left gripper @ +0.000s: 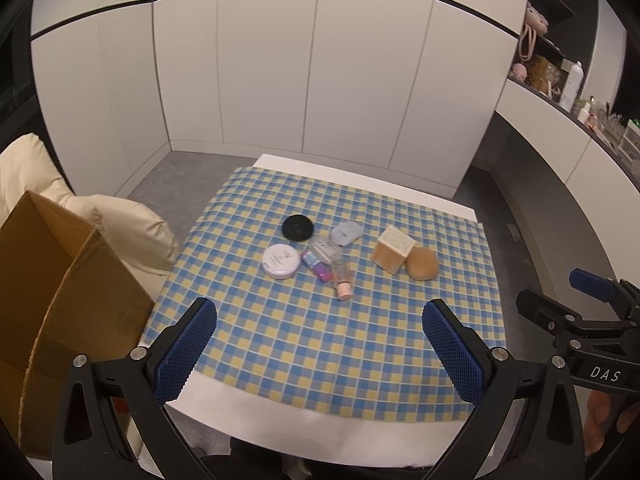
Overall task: Organize objects
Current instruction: 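Move both open tools toward the cosmetics on the checkered tablecloth, then grasp the clear glass bottle with the left tool while the right tool grasps the tan sponge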
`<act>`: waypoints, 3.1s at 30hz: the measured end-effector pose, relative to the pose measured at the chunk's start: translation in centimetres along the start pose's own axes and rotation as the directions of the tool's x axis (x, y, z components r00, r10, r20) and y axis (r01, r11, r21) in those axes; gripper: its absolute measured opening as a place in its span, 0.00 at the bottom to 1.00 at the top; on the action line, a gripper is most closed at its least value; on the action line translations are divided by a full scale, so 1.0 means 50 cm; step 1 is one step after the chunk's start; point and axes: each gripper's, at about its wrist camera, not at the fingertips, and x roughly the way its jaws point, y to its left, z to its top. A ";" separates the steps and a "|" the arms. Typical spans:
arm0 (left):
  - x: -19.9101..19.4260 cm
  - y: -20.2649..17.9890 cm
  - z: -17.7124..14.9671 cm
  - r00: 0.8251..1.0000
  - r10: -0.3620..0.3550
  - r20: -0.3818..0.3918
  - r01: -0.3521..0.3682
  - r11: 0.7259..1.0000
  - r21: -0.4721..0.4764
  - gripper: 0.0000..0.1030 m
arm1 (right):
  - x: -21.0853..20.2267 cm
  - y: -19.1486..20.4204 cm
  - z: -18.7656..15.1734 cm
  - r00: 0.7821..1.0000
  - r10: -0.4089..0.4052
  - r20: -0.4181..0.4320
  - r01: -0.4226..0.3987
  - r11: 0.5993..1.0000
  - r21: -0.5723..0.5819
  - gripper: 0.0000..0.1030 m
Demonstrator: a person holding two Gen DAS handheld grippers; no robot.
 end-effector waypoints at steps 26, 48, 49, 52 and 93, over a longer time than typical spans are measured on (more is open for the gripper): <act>0.020 -0.164 -0.006 0.996 -0.086 -0.031 0.089 0.990 0.110 1.00 | -0.045 -0.154 -0.058 0.997 -0.078 -0.010 0.079 0.991 0.108 1.00; 0.101 -0.131 -0.008 0.996 -0.020 -0.087 0.029 0.995 0.099 1.00 | 0.044 -0.161 -0.062 0.995 -0.080 -0.066 0.087 0.990 0.111 1.00; 0.110 -0.123 -0.009 0.995 -0.011 -0.096 0.020 0.995 0.094 1.00 | 0.052 -0.156 -0.063 0.995 -0.077 -0.070 0.085 0.991 0.105 1.00; 0.137 -0.100 -0.012 0.993 0.014 -0.118 -0.005 0.997 0.076 1.00 | 0.086 -0.135 -0.067 0.993 -0.078 -0.090 0.085 0.994 0.075 1.00; 0.516 -0.078 -0.015 0.965 0.022 -0.262 -0.011 0.999 0.044 0.57 | 0.538 -0.076 -0.001 0.973 -0.040 -0.229 0.060 0.995 0.080 1.00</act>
